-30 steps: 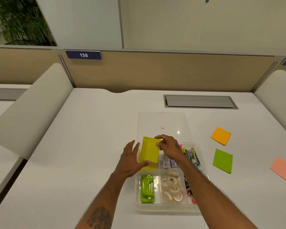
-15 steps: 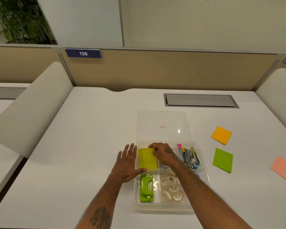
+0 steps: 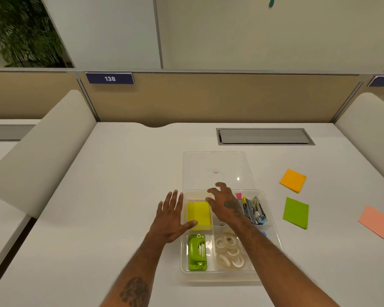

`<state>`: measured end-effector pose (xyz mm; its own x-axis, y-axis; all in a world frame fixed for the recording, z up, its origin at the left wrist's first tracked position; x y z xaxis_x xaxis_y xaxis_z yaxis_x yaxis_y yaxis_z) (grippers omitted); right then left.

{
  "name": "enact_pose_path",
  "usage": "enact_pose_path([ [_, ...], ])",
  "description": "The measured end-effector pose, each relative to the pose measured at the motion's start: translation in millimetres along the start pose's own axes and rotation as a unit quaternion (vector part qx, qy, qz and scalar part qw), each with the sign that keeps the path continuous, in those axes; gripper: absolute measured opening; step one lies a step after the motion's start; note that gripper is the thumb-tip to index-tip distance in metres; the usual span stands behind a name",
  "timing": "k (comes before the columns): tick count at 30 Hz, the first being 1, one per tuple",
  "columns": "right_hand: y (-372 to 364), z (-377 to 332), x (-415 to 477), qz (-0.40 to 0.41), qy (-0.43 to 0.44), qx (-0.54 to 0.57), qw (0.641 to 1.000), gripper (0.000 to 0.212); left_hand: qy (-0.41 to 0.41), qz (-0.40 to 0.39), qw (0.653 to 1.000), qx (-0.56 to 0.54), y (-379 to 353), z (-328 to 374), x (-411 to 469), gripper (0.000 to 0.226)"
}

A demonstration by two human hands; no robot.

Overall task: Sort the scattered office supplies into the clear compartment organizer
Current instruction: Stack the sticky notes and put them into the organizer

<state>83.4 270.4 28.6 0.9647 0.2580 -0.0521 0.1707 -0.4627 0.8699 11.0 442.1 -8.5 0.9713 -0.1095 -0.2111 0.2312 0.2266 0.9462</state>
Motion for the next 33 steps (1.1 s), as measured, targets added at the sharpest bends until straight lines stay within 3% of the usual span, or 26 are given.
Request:
enact_pose_path([
  [5, 22.6, 22.5, -16.3, 0.047, -0.046, -0.066, 0.996, 0.069, -0.025, 0.038, 0.999, -0.008, 13.7, 15.8, 2.6, 0.106],
  [8, 34.9, 41.4, -31.3, 0.078, -0.075, -0.090, 0.990, 0.075, -0.046, 0.046, 0.998, -0.004, 16.3, 32.9, 7.7, 0.104],
  [17, 78.4, 115.7, -80.5, 0.118, -0.182, -0.142, 0.966, 0.082, -0.116, 0.046, 0.992, -0.005, 12.4, 108.7, 32.3, 0.103],
  [33, 163.6, 358.0, -130.3, 0.095, -0.330, -0.030, 0.939, 0.067, -0.176, 0.040, 0.984, 0.001, -34.4, 321.1, 113.1, 0.099],
])
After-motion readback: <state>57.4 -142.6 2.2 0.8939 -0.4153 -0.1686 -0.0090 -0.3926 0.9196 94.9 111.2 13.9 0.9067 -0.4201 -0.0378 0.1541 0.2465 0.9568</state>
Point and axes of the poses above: each hand's wrist, its own x-axis towards the middle knuckle, its own y-axis out of the back of the hand, z = x × y, the point moved 9 cm from there along x, towards the middle knuckle, and after that the axes turned 3 degrees about x, right-handed, at the moved point
